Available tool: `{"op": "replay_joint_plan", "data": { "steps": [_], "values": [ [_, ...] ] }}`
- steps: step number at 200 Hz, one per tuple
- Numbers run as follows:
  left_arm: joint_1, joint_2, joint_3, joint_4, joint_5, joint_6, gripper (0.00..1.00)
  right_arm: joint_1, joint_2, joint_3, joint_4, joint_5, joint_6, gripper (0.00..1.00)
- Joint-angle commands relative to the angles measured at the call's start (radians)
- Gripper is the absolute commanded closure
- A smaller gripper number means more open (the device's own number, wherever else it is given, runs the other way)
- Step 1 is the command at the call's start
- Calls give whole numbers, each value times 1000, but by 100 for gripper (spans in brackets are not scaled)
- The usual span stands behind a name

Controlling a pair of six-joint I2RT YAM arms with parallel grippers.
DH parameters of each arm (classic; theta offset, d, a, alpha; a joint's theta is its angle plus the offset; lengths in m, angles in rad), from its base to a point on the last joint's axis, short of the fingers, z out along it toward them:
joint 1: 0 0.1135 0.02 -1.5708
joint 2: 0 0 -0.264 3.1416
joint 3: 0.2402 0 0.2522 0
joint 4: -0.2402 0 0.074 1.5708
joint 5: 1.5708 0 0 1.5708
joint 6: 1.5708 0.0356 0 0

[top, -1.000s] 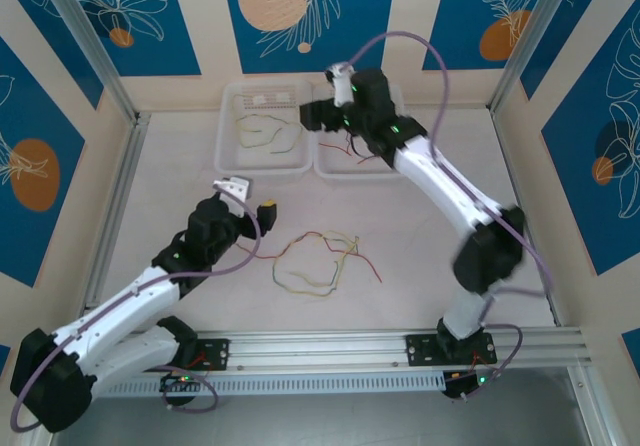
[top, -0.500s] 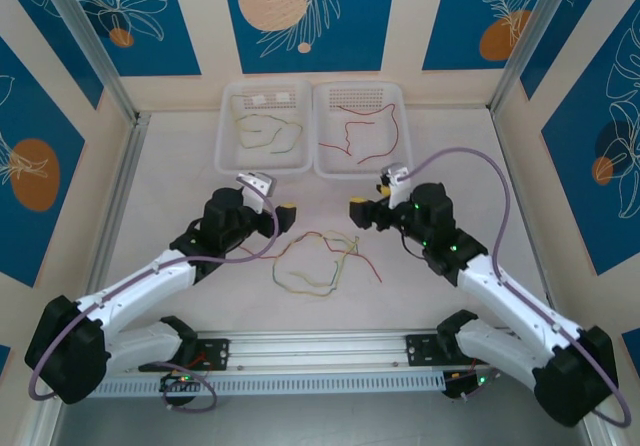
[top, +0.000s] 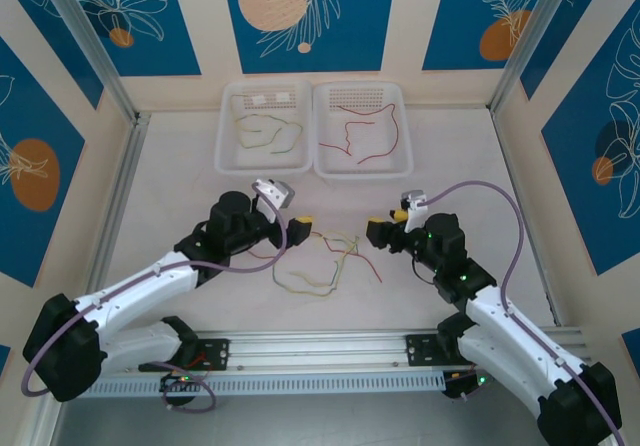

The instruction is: Untangle the cables

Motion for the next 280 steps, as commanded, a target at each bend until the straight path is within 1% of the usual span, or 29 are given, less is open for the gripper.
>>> {"op": "replay_joint_plan", "data": {
  "steps": [1, 25, 43, 59, 82, 110, 136, 142, 149, 158, 183, 191, 200, 211, 225, 233, 249, 280],
  "values": [
    [-17, -13, 50, 52, 100, 38, 19, -3, 40, 9, 66, -56, 3, 36],
    [-43, 49, 101, -16, 119, 76, 18, 8, 65, 0, 72, -15, 14, 37],
    [-60, 107, 132, -21, 137, 83, 16, 11, 48, -20, 103, 29, 29, 37],
    [-76, 163, 170, -26, 151, 92, 16, 12, 45, -23, 113, 47, 35, 37],
    [-96, 261, 214, -35, 144, 115, 16, 13, 40, -21, 116, 73, 43, 36],
    [-96, 354, 243, -28, 131, 125, 18, 14, 24, -28, 125, 94, 48, 34],
    [-96, 418, 276, -42, 121, 132, 30, 14, 6, -39, 127, 109, 48, 33],
    [-96, 429, 282, -49, 124, 134, 34, 14, 2, -41, 124, 115, 46, 33],
    [-96, 438, 287, -52, 128, 137, 42, 15, -1, -41, 120, 120, 46, 33],
    [-96, 446, 291, -54, 129, 139, 49, 14, -5, -43, 118, 129, 43, 32],
    [-96, 458, 303, -71, 133, 149, 63, 13, -10, -49, 122, 145, 37, 30],
    [-96, 457, 306, -78, 139, 154, 70, 13, -11, -50, 126, 145, 34, 29],
    [-96, 453, 307, -81, 135, 155, 75, 13, -8, -51, 129, 148, 31, 28],
    [-96, 442, 305, -76, 133, 154, 79, 13, -5, -47, 131, 151, 28, 28],
    [-96, 421, 304, -71, 128, 152, 93, 13, -1, -43, 136, 147, 22, 27],
    [-96, 404, 301, -65, 119, 146, 99, 14, 1, -39, 138, 139, 14, 27],
    [-94, 363, 293, -56, 92, 146, 100, 13, 8, -25, 132, 101, -12, 26],
    [-82, 249, 255, -4, -1, 122, 100, 13, 31, 9, 127, 28, -27, 23]
  ]
}}
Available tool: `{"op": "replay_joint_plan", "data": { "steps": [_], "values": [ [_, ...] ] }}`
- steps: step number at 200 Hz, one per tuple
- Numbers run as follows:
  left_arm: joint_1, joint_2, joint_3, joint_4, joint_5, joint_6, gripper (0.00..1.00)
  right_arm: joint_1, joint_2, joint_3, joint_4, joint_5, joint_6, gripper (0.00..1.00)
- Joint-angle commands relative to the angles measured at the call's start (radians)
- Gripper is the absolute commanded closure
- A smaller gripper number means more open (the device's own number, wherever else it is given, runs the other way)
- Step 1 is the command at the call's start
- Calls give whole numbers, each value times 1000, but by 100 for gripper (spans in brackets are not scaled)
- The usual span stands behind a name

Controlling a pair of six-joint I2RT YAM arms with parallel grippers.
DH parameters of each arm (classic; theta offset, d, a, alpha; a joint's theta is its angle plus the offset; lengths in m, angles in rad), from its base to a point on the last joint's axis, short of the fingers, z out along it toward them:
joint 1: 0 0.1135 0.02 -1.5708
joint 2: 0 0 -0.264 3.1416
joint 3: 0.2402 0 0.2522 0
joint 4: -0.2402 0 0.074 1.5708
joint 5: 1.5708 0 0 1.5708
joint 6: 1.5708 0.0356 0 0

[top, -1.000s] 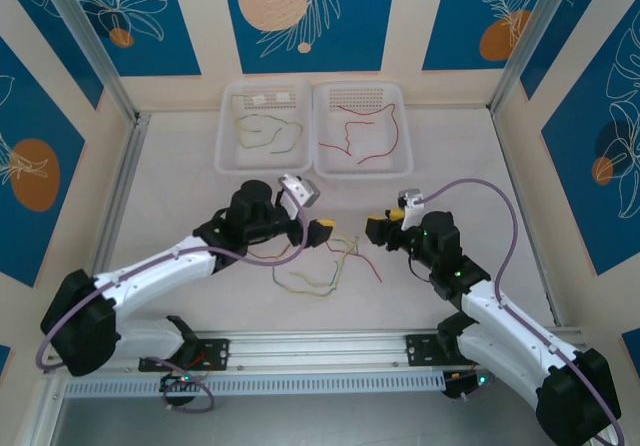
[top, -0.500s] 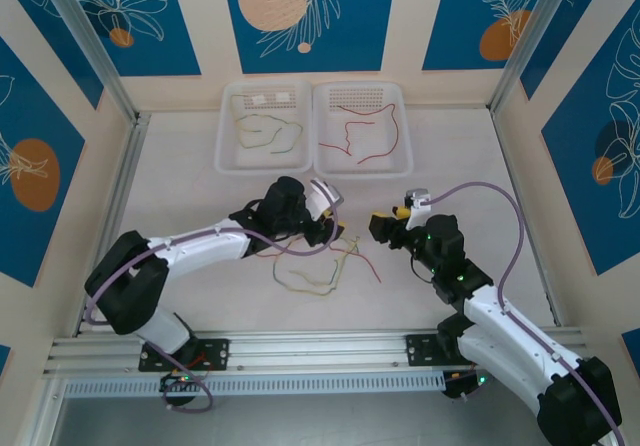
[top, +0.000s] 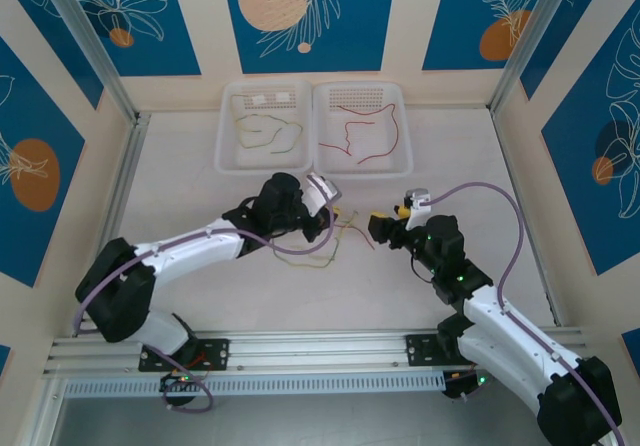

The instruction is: Untangle the cables

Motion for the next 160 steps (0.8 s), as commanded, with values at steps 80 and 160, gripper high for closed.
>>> {"op": "replay_joint_plan", "data": {
  "steps": [80, 160],
  "values": [
    [10, -311, -66, 55, -96, -12, 100, -2, 61, 119, 107, -146, 7, 20],
    [9, -395, -123, 99, -119, -18, 100, -16, 331, 339, 52, -409, 89, 16]
  ]
}}
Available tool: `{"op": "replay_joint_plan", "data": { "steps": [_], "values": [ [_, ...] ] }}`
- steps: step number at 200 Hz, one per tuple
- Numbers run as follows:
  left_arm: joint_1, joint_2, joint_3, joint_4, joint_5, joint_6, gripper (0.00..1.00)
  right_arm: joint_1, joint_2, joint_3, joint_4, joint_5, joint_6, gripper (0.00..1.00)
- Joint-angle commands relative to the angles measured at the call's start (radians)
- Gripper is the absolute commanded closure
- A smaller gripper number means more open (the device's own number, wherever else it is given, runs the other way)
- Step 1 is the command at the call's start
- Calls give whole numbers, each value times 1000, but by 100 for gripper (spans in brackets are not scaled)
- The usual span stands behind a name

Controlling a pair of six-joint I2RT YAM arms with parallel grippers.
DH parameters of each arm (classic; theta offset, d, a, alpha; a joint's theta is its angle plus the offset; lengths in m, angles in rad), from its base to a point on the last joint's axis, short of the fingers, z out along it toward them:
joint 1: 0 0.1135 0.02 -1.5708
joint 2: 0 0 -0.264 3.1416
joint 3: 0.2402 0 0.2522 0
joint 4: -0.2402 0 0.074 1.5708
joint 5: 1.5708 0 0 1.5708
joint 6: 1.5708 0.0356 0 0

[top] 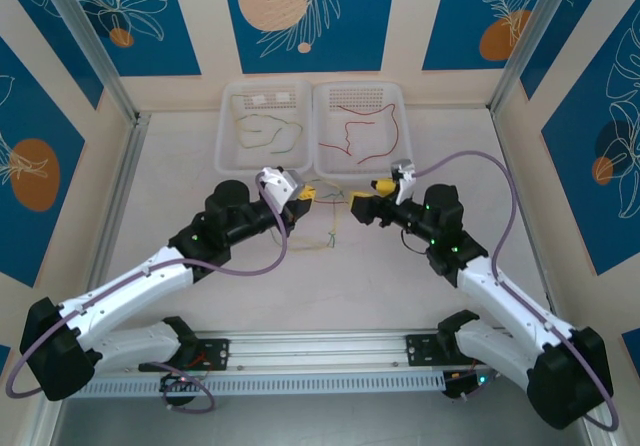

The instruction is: Untangle the cables

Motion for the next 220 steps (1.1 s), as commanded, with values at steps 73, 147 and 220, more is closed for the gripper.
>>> {"op": "replay_joint_plan", "data": {
  "steps": [73, 147, 220],
  "values": [
    [5, -129, -122, 102, -128, -7, 100, 46, 256, 105, 0, -100, 23, 32],
    [5, -136, -148, 114, -155, -12, 100, 137, 437, 203, 47, -176, 67, 37],
    [5, -155, -183, 124, -250, -5, 100, 140, 469, 248, -15, -144, 86, 70]
  ]
}}
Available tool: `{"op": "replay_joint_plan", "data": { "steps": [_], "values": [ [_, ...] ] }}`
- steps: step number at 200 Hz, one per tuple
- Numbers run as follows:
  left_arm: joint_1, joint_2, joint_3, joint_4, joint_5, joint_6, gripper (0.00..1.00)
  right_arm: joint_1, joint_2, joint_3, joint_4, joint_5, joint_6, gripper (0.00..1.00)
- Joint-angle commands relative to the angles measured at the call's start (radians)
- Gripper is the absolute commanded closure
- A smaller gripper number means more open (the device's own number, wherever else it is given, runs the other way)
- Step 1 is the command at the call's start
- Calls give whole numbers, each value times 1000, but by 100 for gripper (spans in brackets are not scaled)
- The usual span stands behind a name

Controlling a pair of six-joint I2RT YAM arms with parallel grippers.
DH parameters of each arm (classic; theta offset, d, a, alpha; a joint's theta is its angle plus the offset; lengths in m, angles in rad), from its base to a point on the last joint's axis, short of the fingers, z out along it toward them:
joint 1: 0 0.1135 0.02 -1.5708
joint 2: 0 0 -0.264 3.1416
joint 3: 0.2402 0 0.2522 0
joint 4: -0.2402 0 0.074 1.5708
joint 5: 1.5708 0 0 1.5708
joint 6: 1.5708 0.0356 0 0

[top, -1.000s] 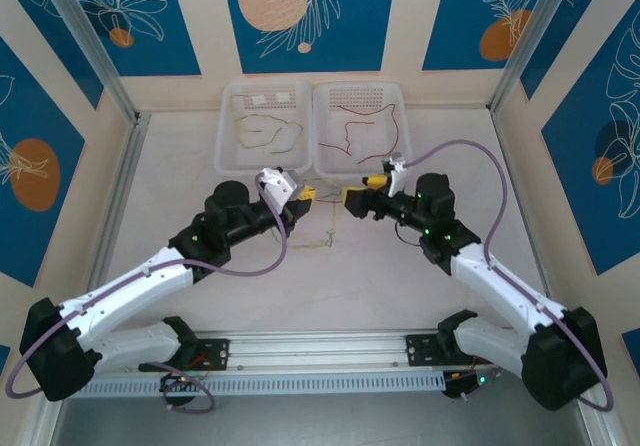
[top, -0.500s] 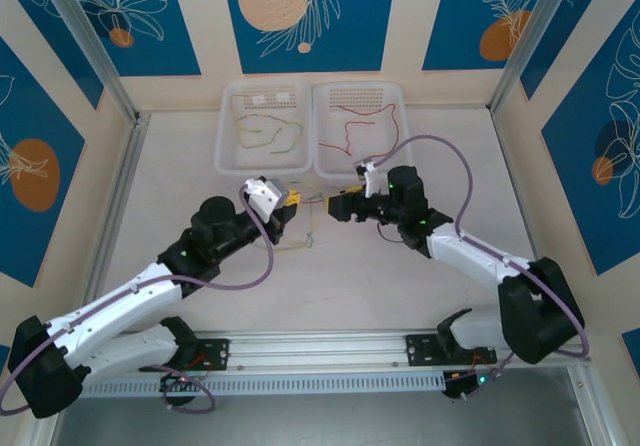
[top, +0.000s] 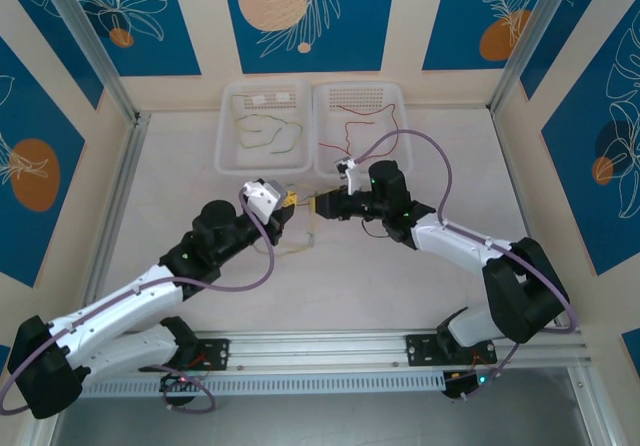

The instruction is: Untangle the cables

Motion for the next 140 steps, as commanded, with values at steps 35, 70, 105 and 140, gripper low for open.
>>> {"op": "replay_joint_plan", "data": {
  "steps": [35, 70, 105, 140],
  "values": [
    [9, -41, -43, 40, -318, 4, 100, -14, -33, 22, -79, 71, -36, 93],
    [59, -103, -94, 21, -450, -23, 100, -27, -102, 0, -121, 139, -67, 100],
    [133, -178, -141, 2, -461, -74, 100, -58, -207, -52, -129, 262, -48, 100],
    [179, -232, -175, -18, -479, -114, 100, -93, -303, -102, -143, 362, -20, 100]
  ]
}}
